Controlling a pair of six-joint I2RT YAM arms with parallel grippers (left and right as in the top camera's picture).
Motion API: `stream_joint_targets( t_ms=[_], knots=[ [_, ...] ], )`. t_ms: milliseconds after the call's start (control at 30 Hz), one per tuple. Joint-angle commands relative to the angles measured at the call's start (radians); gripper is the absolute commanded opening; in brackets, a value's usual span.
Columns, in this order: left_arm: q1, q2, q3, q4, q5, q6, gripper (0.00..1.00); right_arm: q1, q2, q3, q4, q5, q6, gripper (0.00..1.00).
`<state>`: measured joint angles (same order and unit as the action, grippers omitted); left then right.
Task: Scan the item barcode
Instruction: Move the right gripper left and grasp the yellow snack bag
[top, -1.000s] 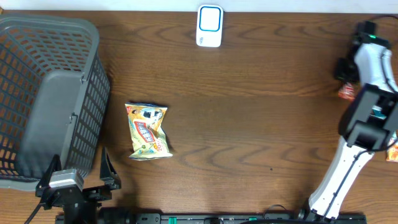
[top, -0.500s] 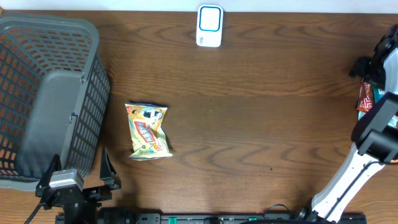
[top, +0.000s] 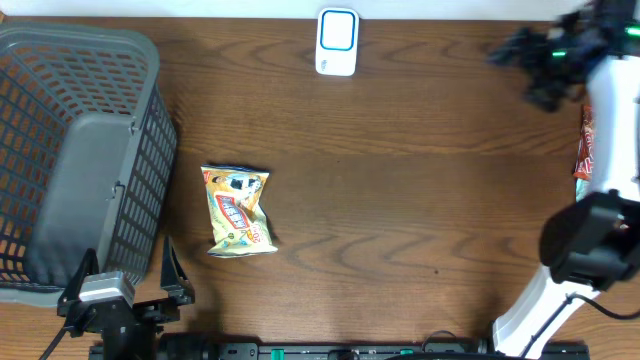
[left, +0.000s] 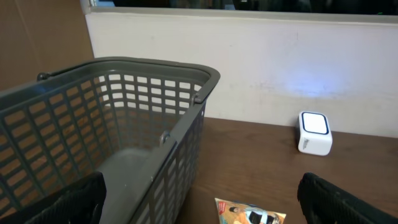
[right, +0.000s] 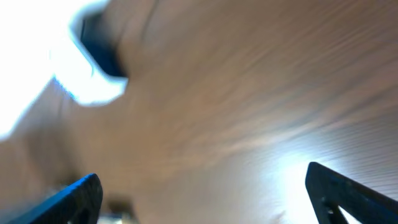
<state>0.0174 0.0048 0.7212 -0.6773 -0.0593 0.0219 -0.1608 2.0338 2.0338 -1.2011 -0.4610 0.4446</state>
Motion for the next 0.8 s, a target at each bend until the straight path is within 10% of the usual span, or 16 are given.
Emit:
stream_joint_targets(
  t_ms=[0, 133, 767],
  knots=[
    [-0.004, -0.002, 0.002, 0.005, -0.013, -0.008, 0.98, 0.181, 0.018, -0.045, -0.023, -0.115, -0.07, 0.63],
    [-0.004, -0.002, 0.002, 0.005, -0.013, -0.008, 0.98, 0.383, 0.018, -0.08, -0.019, -0.113, -0.156, 0.01],
    [-0.004, -0.002, 0.002, 0.006, -0.013, -0.008, 0.98, 1.04, 0.022, -0.273, 0.39, 0.128, -0.229, 0.01]
  ],
)
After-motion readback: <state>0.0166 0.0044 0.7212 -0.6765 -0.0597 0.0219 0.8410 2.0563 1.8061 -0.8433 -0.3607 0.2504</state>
